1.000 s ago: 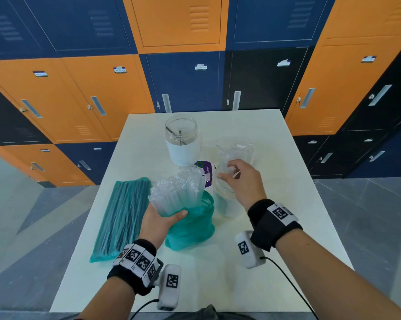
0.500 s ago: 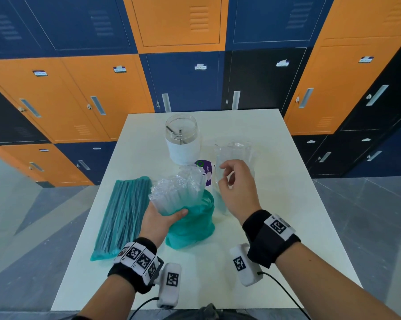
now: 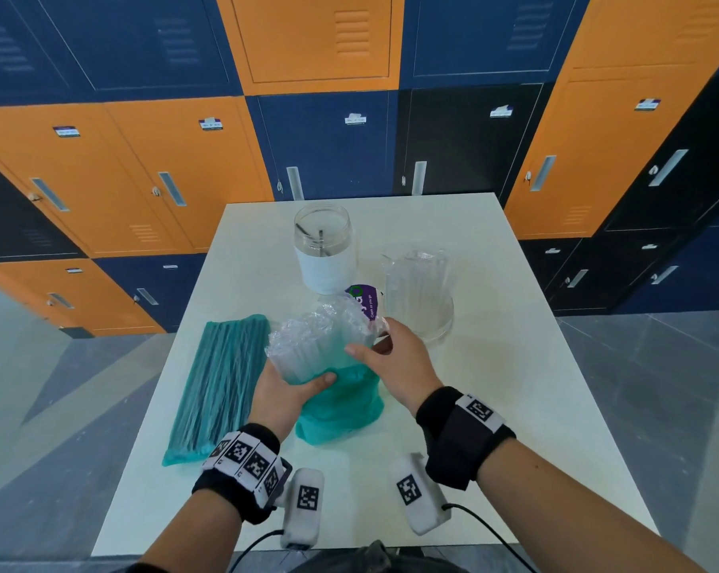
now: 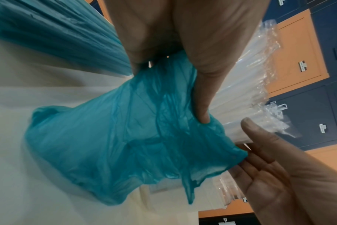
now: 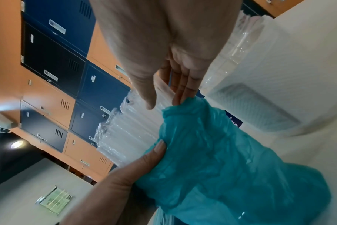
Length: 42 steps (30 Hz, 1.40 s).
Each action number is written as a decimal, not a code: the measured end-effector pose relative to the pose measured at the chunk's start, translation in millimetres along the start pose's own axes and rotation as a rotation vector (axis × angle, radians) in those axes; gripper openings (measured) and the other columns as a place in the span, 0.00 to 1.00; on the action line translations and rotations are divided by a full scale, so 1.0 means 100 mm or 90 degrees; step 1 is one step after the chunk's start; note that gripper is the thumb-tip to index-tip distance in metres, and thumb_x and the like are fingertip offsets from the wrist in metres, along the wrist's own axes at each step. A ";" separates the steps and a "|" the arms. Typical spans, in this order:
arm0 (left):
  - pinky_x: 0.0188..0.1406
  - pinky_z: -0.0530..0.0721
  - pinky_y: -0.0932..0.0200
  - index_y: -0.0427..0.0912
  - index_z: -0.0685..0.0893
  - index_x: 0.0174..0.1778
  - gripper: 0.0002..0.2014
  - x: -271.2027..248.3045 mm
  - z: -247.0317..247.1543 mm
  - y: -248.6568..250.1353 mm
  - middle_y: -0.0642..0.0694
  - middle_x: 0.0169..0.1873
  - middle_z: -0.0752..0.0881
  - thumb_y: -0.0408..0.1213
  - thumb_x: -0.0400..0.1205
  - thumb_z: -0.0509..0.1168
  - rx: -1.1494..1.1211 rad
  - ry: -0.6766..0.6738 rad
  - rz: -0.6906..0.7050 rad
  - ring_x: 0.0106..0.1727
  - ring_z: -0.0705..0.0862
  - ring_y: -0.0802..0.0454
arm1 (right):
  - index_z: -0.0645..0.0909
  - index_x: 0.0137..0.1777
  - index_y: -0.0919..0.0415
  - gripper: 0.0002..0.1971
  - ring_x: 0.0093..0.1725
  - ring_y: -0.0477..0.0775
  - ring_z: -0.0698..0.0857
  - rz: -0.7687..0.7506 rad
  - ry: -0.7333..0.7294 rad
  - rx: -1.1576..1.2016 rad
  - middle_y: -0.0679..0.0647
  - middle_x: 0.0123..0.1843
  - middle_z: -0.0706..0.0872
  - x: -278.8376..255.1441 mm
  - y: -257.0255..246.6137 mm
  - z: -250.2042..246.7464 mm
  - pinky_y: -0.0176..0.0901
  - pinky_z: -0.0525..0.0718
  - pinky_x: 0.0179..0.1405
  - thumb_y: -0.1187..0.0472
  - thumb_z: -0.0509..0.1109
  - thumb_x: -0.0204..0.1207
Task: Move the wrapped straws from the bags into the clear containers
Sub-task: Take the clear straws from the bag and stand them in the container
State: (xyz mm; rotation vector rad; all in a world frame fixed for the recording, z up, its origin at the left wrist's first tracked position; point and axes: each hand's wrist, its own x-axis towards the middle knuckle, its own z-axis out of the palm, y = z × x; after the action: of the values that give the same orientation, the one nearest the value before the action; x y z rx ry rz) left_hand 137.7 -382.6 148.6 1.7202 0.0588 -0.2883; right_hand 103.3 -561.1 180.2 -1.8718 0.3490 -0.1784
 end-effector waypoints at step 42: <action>0.46 0.83 0.70 0.45 0.76 0.67 0.35 0.02 0.00 0.04 0.52 0.54 0.87 0.29 0.66 0.82 0.002 0.006 0.001 0.52 0.85 0.64 | 0.81 0.47 0.64 0.16 0.42 0.58 0.81 -0.079 0.118 -0.214 0.57 0.47 0.81 0.58 -0.15 -0.68 0.54 0.82 0.51 0.48 0.67 0.81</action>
State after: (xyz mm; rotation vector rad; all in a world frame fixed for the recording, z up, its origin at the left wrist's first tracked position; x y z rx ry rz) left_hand 140.6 -383.9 151.9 1.7243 0.0633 -0.2788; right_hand 140.7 -637.0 213.2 -2.2176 0.4084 -0.3989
